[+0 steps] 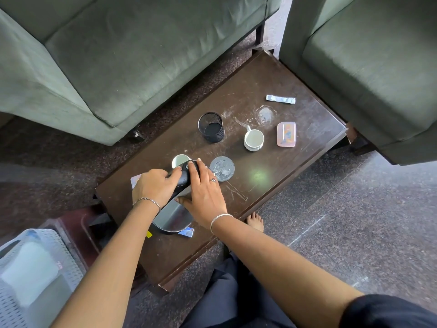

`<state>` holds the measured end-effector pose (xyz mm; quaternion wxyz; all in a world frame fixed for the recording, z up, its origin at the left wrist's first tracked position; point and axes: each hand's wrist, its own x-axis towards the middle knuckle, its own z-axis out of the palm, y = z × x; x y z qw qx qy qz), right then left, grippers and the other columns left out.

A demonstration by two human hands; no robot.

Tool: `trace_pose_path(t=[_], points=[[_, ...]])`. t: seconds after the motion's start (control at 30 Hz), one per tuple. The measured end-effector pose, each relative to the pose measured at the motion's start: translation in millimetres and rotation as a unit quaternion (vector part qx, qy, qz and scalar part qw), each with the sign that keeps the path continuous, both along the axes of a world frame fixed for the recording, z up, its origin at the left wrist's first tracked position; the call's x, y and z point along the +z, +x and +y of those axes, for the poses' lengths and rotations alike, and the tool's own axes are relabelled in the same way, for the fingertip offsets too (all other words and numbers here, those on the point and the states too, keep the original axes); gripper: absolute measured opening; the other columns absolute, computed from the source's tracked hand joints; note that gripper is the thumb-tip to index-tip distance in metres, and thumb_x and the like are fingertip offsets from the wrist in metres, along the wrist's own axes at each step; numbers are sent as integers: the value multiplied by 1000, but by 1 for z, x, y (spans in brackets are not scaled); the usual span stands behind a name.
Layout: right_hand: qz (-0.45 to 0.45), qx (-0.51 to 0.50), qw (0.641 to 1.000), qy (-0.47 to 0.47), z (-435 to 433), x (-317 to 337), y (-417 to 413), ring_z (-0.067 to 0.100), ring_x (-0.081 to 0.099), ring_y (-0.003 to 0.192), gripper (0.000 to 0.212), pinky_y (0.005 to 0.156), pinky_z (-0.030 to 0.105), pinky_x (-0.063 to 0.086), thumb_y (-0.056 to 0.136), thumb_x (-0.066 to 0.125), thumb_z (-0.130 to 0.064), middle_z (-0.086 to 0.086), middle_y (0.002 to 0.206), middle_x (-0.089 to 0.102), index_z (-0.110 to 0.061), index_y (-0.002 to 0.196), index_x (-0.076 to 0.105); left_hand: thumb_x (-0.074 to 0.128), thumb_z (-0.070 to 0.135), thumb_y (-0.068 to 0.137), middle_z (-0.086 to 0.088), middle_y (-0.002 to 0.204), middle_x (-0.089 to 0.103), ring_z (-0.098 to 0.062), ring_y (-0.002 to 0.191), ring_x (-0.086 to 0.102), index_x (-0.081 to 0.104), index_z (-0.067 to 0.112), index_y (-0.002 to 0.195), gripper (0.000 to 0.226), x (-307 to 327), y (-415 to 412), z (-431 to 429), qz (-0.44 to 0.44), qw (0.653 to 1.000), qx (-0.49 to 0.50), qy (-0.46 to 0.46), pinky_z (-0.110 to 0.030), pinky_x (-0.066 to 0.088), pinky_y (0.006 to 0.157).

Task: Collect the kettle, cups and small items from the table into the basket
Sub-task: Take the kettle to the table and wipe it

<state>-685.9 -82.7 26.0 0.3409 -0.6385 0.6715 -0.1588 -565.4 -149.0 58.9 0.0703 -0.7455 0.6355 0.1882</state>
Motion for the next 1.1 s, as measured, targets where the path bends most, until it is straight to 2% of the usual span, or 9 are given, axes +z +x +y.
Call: trace_pose_path(t=[0.83, 1.0, 1.1], points=[[-16, -7, 1000, 12, -4, -14, -9, 30, 21, 145, 91, 119, 42, 20, 85, 67, -45, 13, 159, 15, -13, 152, 15, 38, 57, 90, -2, 56, 55, -14, 54, 47, 55, 14, 51, 60, -8, -14, -6, -17, 999, -9, 26, -26, 27, 46], [-12, -10, 1000, 17, -5, -22, -7, 31, 22, 145, 93, 118, 42, 22, 84, 67, -46, 13, 159, 16, -12, 152, 15, 37, 58, 89, -3, 58, 55, -21, 57, 48, 53, 14, 51, 60, -14, -16, -10, -32, 999, -12, 36, -28, 28, 48], [-12, -13, 1000, 18, -6, -27, -6, 31, 22, 145, 93, 119, 42, 22, 84, 68, -46, 14, 159, 15, -12, 152, 15, 38, 58, 89, -3, 57, 56, -18, 56, 47, 52, 14, 49, 61, -18, -16, -11, -31, 999, -10, 37, -27, 27, 48]])
